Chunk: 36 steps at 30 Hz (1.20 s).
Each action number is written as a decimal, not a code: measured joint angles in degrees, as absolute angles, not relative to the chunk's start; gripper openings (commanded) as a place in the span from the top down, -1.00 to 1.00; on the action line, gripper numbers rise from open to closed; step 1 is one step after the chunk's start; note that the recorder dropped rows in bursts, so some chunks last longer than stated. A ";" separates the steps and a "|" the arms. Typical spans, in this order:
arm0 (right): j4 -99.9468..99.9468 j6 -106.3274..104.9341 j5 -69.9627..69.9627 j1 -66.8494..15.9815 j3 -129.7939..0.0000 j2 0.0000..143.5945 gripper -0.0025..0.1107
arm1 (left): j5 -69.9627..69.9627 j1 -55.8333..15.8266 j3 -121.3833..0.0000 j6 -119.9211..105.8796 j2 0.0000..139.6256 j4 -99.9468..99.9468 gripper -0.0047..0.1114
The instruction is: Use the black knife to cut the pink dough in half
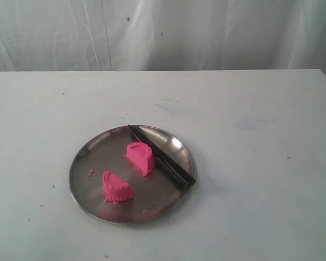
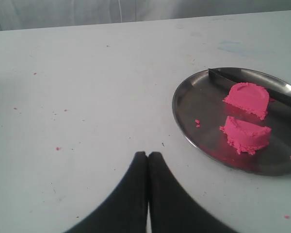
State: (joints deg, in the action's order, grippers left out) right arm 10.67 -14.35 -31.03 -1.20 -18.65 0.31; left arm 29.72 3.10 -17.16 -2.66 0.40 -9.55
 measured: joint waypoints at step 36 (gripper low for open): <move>-12.71 7.85 -19.97 -0.34 -0.33 0.26 0.96 | 28.49 3.10 -15.92 -2.66 0.40 -7.20 0.92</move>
